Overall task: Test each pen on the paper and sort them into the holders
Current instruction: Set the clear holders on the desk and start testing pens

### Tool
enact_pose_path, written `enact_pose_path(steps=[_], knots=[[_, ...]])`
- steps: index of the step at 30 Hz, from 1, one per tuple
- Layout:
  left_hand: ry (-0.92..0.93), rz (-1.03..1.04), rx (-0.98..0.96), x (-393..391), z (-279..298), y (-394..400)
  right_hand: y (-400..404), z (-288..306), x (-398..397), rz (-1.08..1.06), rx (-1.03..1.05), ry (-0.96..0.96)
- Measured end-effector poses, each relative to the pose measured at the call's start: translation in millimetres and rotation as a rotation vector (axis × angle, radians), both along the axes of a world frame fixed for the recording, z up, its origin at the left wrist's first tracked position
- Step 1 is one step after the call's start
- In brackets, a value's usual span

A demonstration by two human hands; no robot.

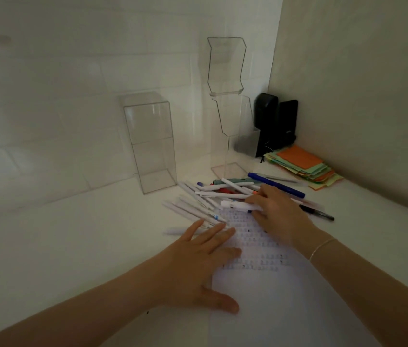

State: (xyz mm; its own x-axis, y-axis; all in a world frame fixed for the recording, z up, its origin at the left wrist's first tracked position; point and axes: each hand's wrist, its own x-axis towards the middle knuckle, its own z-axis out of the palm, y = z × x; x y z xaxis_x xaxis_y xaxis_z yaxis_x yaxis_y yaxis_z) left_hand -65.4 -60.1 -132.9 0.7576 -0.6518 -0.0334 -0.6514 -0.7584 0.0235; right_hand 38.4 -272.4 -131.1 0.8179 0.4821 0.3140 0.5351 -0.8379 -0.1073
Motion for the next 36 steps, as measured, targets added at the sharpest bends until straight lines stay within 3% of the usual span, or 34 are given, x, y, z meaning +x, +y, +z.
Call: enact_pose_path(steps=[4, 8, 10, 12, 14, 16, 20, 27, 36], knots=[[0.099, 0.042, -0.046, 7, 6, -5, 4, -2, -5, 0.027, 0.019, -0.043], [0.004, 0.072, -0.027, 22, 4, -5, 5, 1, -6, -0.018, 0.057, -0.052], [-0.101, 0.11, -0.149, 31, 8, -3, 10, 10, -10, -0.07, 0.313, -0.045], [-0.099, 0.233, -0.443, 40, 16, -2, 19, 27, -16, -0.163, 0.769, 0.072], [0.147, 0.329, -0.757, 43, 27, -6, 29, 46, -21, -0.168, 1.233, 0.33], [0.372, 0.352, -0.94, 46, 33, -13, 36, 55, -25, -0.155, 1.414, 0.532], [0.542, 0.282, -1.107, 44, 40, -25, 43, 58, -37, -0.068, 1.366, 0.722], [0.524, 0.204, -0.938, 27, 42, -25, 37, 59, -45, 0.025, 1.194, 0.913], [0.536, 0.213, -0.953, 23, 52, -22, 38, 57, -48, 0.023, 1.284, 1.05]])
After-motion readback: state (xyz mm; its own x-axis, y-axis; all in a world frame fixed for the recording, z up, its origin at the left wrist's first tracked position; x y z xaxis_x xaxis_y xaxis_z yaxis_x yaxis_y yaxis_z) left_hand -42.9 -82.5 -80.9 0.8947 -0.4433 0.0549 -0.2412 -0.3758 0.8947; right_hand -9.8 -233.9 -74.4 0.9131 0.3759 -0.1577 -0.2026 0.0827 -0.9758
